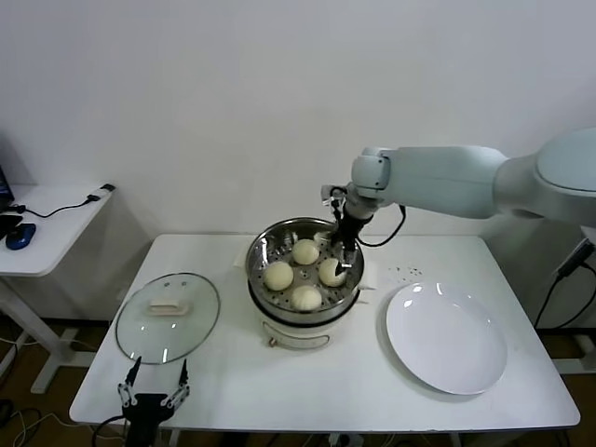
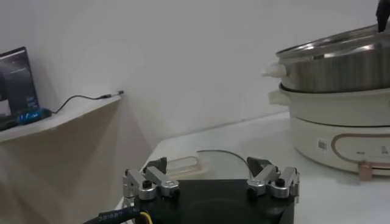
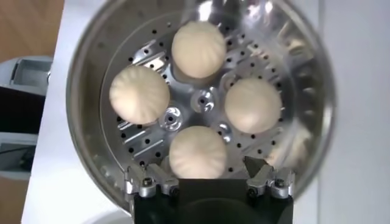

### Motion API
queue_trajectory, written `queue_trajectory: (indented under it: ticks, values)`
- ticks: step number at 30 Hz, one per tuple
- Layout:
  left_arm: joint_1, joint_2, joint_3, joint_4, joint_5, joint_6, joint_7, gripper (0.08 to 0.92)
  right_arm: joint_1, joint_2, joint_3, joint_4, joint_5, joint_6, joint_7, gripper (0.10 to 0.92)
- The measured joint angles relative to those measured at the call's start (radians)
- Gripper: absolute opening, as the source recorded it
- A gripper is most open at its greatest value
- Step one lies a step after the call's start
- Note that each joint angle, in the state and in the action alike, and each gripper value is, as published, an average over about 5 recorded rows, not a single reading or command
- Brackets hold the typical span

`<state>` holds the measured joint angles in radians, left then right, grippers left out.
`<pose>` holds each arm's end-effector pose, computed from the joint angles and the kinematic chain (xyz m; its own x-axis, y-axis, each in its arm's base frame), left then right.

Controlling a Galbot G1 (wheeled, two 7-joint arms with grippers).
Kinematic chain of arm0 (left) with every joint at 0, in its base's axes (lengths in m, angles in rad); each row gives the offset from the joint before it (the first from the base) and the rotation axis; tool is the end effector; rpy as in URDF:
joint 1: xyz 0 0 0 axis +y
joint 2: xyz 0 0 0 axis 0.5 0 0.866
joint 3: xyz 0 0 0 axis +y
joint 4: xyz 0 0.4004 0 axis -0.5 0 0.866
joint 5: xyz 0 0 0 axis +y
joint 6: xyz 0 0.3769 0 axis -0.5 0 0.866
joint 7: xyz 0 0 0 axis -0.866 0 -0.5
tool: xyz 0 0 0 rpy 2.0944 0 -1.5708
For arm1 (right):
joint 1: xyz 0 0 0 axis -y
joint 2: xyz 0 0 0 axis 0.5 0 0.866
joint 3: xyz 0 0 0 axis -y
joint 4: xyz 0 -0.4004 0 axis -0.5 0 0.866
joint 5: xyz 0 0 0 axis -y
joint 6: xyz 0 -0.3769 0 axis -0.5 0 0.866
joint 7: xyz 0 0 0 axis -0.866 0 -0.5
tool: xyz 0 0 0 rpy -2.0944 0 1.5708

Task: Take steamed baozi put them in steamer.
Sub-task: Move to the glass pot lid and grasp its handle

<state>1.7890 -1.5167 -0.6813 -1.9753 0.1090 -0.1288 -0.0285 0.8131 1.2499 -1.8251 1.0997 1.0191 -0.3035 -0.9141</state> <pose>0.0842 0.0680 -0.4146 -0.9741 -0.1214 0.1906 -0.0710 0.9651 0.2521 0.6593 0.0468 -0.0495 -0.0914 -0.2279 0.9694 -0.9934 -0.0474 -0.1048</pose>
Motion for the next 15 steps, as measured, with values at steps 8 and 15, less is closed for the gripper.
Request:
queue_trajectory:
  ticks: [8, 15]
  values:
    - [-0.002, 0.001, -0.010, -0.010, -0.001, 0.000, 0.000, 0.823, 0.047, -0.148, 0.044, 0.090, 0.001, 0.122, 0.075, 0.823]
    - [-0.003, 0.002, -0.025, -0.019, -0.001, 0.004, 0.002, 0.823, -0.035, -0.347, 0.173, 0.215, -0.010, 0.251, 0.273, 0.823]
